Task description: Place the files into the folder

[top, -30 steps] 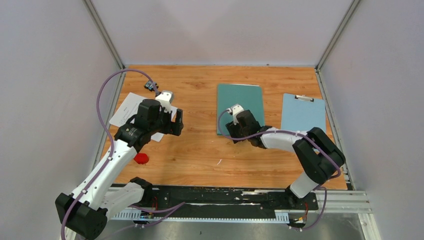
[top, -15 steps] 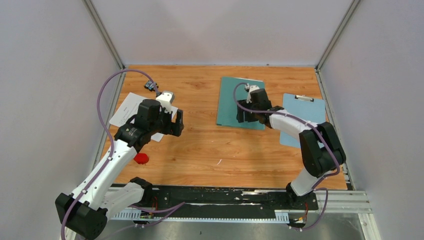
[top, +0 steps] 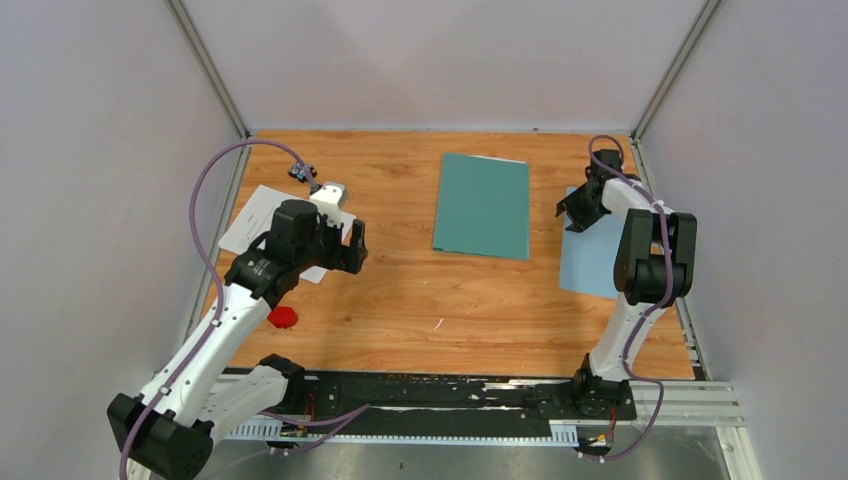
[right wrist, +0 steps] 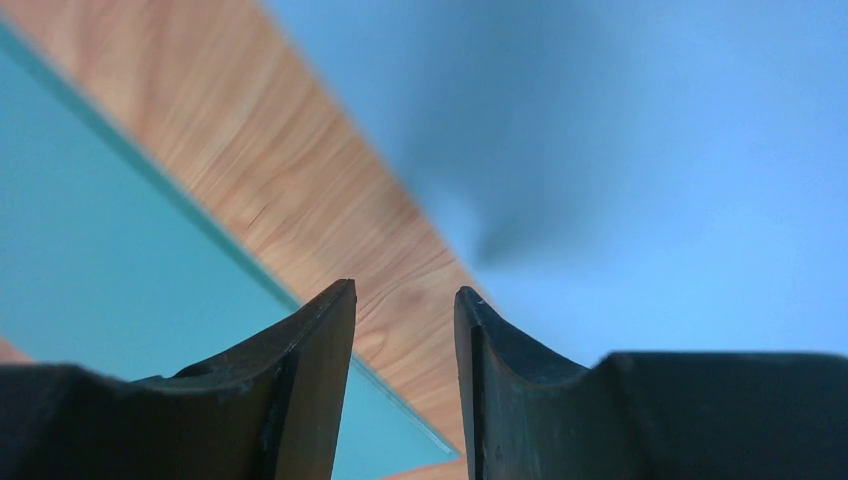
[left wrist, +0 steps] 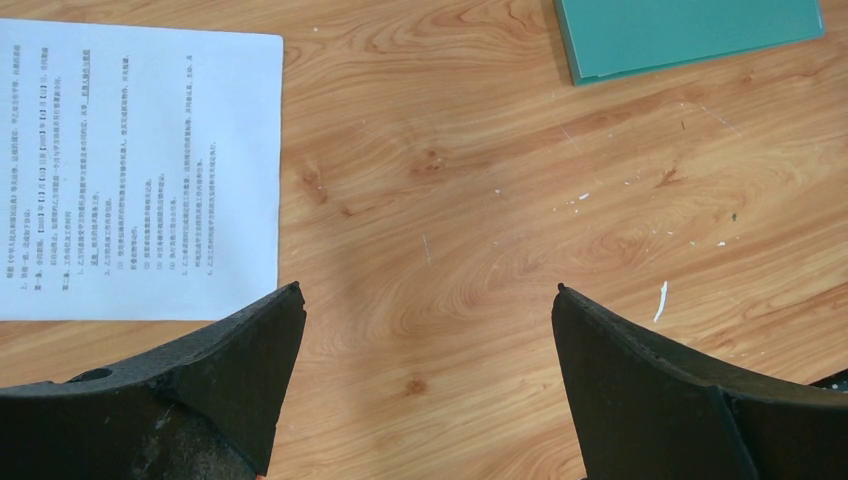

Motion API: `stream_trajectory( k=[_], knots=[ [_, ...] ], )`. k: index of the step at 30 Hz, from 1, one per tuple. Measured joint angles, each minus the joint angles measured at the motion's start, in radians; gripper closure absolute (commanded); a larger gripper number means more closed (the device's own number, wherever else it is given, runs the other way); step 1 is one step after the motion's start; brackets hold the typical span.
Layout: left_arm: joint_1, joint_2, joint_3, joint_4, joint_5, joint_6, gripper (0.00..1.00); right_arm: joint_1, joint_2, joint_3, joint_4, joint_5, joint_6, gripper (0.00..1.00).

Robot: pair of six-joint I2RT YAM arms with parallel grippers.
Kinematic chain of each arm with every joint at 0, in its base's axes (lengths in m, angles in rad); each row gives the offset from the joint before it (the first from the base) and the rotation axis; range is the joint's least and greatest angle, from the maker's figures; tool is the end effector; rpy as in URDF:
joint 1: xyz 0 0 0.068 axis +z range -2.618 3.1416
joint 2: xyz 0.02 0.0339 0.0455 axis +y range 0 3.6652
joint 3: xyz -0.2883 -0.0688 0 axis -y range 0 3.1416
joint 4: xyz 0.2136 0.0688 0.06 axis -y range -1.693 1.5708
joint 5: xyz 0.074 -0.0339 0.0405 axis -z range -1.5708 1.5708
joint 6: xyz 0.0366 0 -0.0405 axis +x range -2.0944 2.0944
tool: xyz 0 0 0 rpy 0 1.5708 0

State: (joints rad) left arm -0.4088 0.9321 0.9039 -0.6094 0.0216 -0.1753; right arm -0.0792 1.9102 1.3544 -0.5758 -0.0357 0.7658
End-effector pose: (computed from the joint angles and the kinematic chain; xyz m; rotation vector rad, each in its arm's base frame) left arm 0.1393 -0.0612 0.3331 0.2718 2.2137 -0.3465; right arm 0.3750 -0.0285 0.2235 1.1091 2.4934 0.2509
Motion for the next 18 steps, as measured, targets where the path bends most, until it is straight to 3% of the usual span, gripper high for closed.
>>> stream_trajectory(
  k=[8,18],
  knots=[
    [0.0,0.0,0.0,0.0,-0.001,0.002,0.0,-0.153,0.098,0.121,-0.076,0.035,0.141,0.62],
    [0.0,0.001,0.0,0.0,-0.005,0.003,0.0,-0.204,0.206,0.352,-0.164,0.176,0.292,0.63]
  ],
)
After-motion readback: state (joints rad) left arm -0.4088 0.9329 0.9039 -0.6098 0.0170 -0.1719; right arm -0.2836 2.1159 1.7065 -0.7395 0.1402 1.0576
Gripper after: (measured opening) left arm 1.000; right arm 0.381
